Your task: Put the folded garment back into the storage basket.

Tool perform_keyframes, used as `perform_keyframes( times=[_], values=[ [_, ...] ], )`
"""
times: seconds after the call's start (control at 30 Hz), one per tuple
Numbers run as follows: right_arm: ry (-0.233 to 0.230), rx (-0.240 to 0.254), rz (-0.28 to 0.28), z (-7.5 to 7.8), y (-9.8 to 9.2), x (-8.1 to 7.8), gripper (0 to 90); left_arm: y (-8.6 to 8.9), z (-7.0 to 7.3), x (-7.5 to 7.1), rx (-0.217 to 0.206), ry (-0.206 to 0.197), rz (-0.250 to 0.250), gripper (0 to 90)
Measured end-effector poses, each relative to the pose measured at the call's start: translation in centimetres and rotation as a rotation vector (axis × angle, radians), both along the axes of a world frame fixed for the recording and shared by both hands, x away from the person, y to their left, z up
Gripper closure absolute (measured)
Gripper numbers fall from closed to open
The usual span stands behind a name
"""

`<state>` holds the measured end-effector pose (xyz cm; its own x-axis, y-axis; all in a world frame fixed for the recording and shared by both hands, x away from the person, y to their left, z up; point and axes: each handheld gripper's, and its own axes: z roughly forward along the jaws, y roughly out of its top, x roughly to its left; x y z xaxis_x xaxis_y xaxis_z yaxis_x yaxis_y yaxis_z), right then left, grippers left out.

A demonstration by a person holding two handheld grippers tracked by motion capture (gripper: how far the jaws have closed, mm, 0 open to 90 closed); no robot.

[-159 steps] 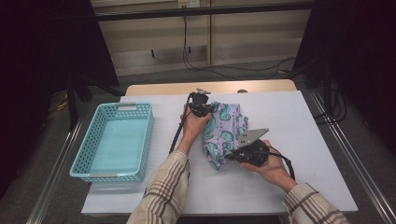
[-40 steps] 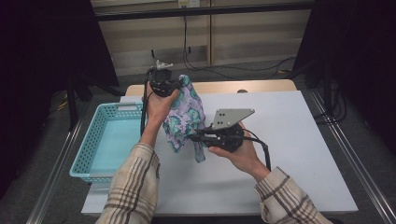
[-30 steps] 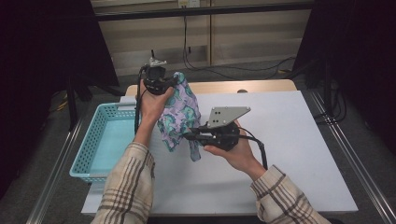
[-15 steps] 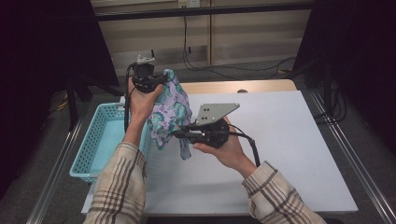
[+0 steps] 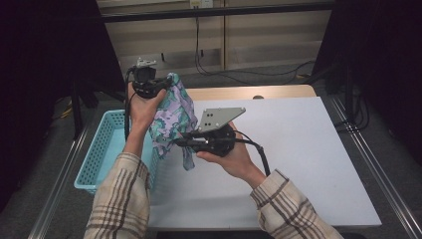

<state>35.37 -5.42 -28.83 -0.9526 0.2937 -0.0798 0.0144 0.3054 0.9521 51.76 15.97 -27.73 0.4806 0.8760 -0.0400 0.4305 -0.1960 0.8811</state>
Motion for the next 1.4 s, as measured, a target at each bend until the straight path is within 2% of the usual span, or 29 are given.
perform_keyframes(
  times=[0.03, 0.07, 0.33, 0.37, 0.43, 0.57, 0.6, 0.63, 0.7, 0.73, 0.77, 0.87, 0.9, 0.97, 1.1, 1.4],
  values=[
    [0.0, 0.002, 0.003, 0.0, 0.1, 0.0, 84.6, 0.3, 0.2, 0.0, 0.011, 0.003, -0.004, 82.4],
    [-0.001, 0.002, 0.002, 0.1, 0.3, 0.0, 84.6, 0.4, 0.2, 0.0, -0.003, 0.0, 0.004, 82.4],
    [0.0, 0.003, 0.024, 0.4, 1.5, 0.2, 84.6, 1.9, 0.8, -0.2, -0.007, -0.008, 0.018, 82.4],
    [0.0, 0.005, 0.028, 0.4, 1.6, 0.3, 84.6, 2.2, 0.8, -0.2, 0.009, -0.005, 0.018, 82.4],
    [0.002, 0.005, 0.029, 0.4, 1.9, 0.3, 84.6, 2.4, 0.8, -0.2, -0.005, -0.006, 0.023, 82.4],
    [-0.003, 0.007, 0.035, 0.7, 2.6, 0.5, 84.6, 3.0, 0.9, -0.2, 0.004, -0.007, 0.037, 82.4],
    [-0.003, 0.007, 0.039, 0.8, 2.8, 0.5, 84.6, 3.3, 1.0, -0.2, 0.018, -0.002, 0.033, 82.4],
    [-0.004, 0.006, 0.037, 0.8, 3.0, 0.5, 84.6, 3.3, 1.0, -0.2, 0.001, -0.005, 0.038, 82.4],
    [-0.003, 0.008, 0.048, 0.9, 3.4, 0.6, 84.6, 3.7, 1.1, -0.2, 0.021, -0.004, 0.034, 82.4],
    [0.001, 0.009, 0.052, 1.0, 3.6, 0.6, 84.6, 3.9, 1.2, -0.2, 0.004, -0.008, 0.042, 82.4],
    [-0.002, 0.008, 0.052, 1.0, 3.8, 0.7, 84.6, 4.4, 1.3, -0.2, 0.021, -0.002, 0.038, 82.4],
    [-0.002, 0.006, 0.061, 1.2, 4.3, 0.7, 84.6, 5.1, 1.4, -0.3, 0.005, -0.002, 0.051, 82.4],
    [-0.003, 0.006, 0.067, 1.4, 4.7, 0.9, 84.6, 5.5, 1.5, -0.4, 0.025, -0.002, 0.056, 82.4],
    [-0.006, 0.004, 0.066, 1.5, 4.8, 0.9, 84.6, 6.1, 1.7, -0.5, 0.011, -0.008, 0.071, 82.4],
    [-0.003, -0.001, 0.081, 1.7, 5.6, 1.1, 84.6, 7.2, 2.1, -0.6, 0.037, -0.009, 0.084, 82.4],
    [0.0, -0.01, 0.104, 2.2, 7.8, 1.4, 84.6, 9.2, 2.7, -0.8, 0.032, -0.01, 0.107, 82.4]
  ],
)
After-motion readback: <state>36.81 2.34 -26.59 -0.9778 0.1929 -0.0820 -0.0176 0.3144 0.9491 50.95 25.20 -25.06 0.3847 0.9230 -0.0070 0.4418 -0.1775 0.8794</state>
